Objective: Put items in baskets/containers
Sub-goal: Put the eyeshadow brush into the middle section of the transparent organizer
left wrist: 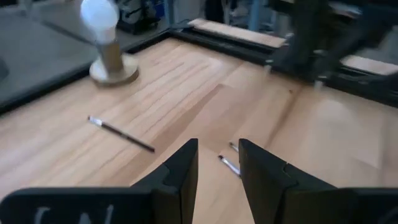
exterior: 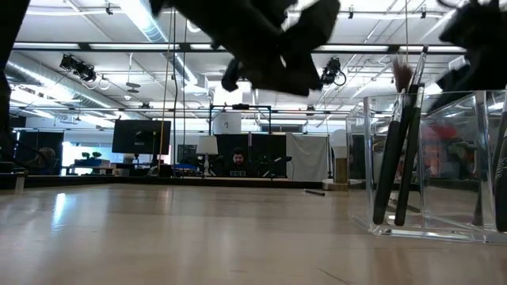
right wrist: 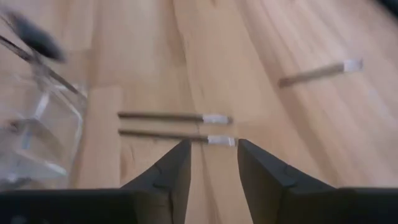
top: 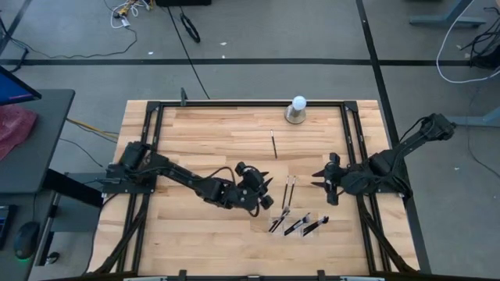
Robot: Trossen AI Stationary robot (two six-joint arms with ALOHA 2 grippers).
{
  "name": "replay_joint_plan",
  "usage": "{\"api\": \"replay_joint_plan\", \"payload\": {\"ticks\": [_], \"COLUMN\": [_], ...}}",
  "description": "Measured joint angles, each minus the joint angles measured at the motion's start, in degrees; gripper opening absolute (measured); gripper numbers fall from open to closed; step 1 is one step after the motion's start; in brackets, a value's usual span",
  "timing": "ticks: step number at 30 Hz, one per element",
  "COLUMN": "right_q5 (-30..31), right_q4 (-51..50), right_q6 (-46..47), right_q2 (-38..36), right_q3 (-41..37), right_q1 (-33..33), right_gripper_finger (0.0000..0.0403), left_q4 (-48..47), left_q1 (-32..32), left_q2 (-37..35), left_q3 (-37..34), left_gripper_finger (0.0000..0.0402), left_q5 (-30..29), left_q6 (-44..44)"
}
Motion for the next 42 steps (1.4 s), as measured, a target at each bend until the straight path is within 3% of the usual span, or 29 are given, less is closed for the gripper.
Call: {"api": "replay_joint_plan", "payload": {"ticks": [3,10,16,23,30,42], "right_q5": [0.0,0.1,0.2,0.2,0.2,0.2], "right_q4": [0.2,1.2,2.3,3.5,4.3,4.5], "right_q6": [4.8,6.3,5.3,4.7,4.3,3.7], "right_q2": [-0.7,-1.0,-1.0,-1.0,-0.9,-0.9], "right_q3": [-3.2,-4.2,-4.2,-4.2,-4.2,-4.2], "right_q1": [0.3,1.4,1.4,1.4,1.4,1.4], "right_gripper_finger": [0.0132,0.0132,0.0132,0.0132,0.0132,0.0132], "left_q4": [5.0,15.5,18.6,16.3,2.6,-1.6], "left_q1": [2.3,9.4,15.8,19.2,19.6,22.3], "left_q2": [3.7,9.8,14.1,17.1,17.2,17.2], "left_q3": [0.0,0.0,0.7,5.9,10.5,10.3], "left_gripper_finger": [0.0117,0.0119,0.0164,0.0215,0.0217,0.0217], "left_q5": [1.8,9.6,15.2,14.0,4.8,4.0], "left_q6": [-2.1,-5.2,-6.2,-6.4,-7.9,-15.4]}}
